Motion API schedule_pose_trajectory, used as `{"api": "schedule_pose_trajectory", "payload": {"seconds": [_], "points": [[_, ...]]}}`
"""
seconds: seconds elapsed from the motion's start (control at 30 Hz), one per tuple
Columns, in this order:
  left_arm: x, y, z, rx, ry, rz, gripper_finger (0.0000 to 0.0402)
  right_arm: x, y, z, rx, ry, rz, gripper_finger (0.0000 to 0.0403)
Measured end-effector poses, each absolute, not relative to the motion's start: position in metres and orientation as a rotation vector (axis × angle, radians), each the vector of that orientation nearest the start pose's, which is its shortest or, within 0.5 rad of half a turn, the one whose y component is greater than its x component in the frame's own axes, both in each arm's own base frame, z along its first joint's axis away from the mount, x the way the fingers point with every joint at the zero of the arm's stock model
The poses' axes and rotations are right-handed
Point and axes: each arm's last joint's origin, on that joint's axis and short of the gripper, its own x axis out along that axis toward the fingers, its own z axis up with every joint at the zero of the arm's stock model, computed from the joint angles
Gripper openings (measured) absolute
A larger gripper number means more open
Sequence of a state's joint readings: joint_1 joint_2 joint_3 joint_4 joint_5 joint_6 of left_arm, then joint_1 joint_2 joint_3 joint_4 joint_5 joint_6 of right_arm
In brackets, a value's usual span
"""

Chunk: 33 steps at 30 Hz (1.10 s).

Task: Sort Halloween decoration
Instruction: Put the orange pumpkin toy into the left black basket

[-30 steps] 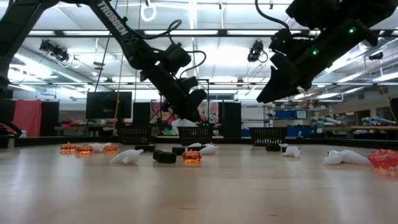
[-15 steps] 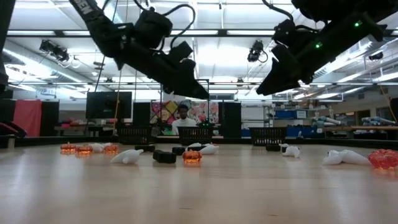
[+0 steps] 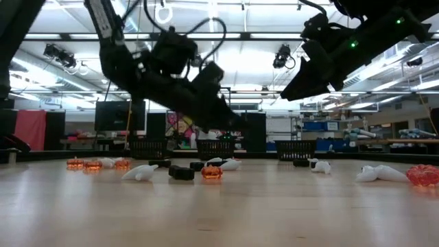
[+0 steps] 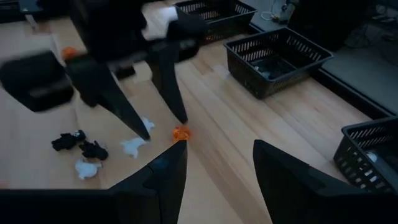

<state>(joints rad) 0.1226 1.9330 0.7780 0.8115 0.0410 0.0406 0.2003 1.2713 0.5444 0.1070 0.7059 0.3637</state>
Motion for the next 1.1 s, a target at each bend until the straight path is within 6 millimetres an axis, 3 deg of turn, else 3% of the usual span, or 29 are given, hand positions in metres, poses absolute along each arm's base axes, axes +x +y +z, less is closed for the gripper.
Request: {"api": "schedule_pose_trajectory", "payload": {"seconds": [0.2,0.5,0.73,0.97,1.1], "points": [[0.356,0.058,0.095,-0.001,0.368,0.113,0.0167,0.237,0.032,0.186,0.075,0.459,-0.568,0.0189],[0.351,0.081,0.084,-0.037,0.402,0.096,0.0167,0.237,0.034,0.187,0.086,0.441,-0.565,0.0189],[0.349,0.086,0.068,-0.051,0.427,0.046,0.0167,0.238,0.034,0.188,0.091,0.432,-0.563,0.0189],[0.349,0.085,0.066,-0.034,0.436,0.030,0.0165,0.238,0.034,0.188,0.090,0.432,-0.561,0.0189],[0.348,0.085,0.065,-0.040,0.462,0.032,0.0144,0.238,0.034,0.188,0.090,0.434,-0.558,0.0189]]}}
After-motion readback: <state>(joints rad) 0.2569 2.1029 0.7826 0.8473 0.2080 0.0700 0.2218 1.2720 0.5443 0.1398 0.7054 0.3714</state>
